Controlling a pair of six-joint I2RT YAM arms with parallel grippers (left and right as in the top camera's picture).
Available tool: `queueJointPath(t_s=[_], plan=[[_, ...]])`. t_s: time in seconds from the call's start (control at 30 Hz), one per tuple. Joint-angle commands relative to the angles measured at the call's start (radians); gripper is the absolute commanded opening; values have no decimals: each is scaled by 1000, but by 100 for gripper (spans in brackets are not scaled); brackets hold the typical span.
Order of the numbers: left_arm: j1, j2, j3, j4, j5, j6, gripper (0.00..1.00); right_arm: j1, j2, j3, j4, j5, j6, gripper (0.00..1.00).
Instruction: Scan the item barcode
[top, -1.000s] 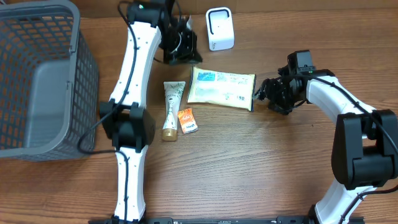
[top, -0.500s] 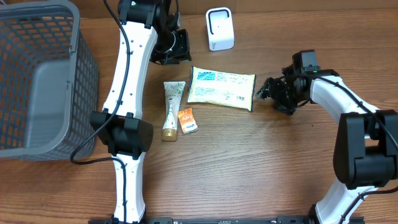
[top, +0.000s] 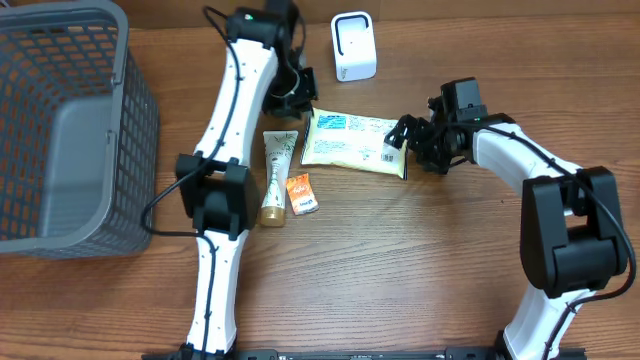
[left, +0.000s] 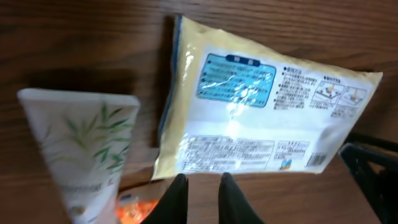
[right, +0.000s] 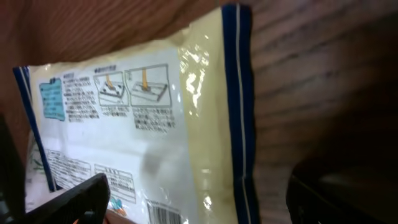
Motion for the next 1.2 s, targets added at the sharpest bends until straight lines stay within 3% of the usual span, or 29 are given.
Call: queueJointPath(t_s=[0.0, 0.13, 0.27, 0.33, 0.47, 0.57, 0.63, 0.77, 0.83, 0.97, 1.07, 1.17], plan=[[-43, 67, -11, 24, 24, -28, 4, 24, 94, 2, 35, -24, 19, 91], [-64, 130, -11, 51, 17, -100, 4, 60, 133, 2, 54, -23, 23, 90], [-76, 190, -11, 62, 18, -111, 4, 98, 156, 2, 61, -23, 26, 81], [-79, 209, -11, 61, 18, -111, 4, 109, 158, 2, 61, -19, 46, 72], [-86, 225, -11, 58, 16, -111, 4, 121, 158, 2, 75, -19, 45, 45], [-87, 225, -11, 58, 17, -111, 4, 121, 158, 2, 82, -33, 43, 36], [-87, 225, -11, 57, 16, -111, 4, 119, 158, 2, 100, -73, 40, 39], [-87, 225, -11, 53, 16, -111, 4, 121, 158, 2, 127, -85, 38, 73], [-88, 225, -11, 52, 13, -112, 4, 130, 159, 2, 132, -67, 38, 82], [-90, 225, -11, 50, -5, -130, 4, 156, 175, 2, 167, -60, 55, 82], [-93, 225, -11, 43, -6, -130, 4, 176, 198, 1, 195, -63, 80, 73], [-96, 225, -11, 39, -6, -130, 4, 180, 213, 2, 205, -64, 93, 56]])
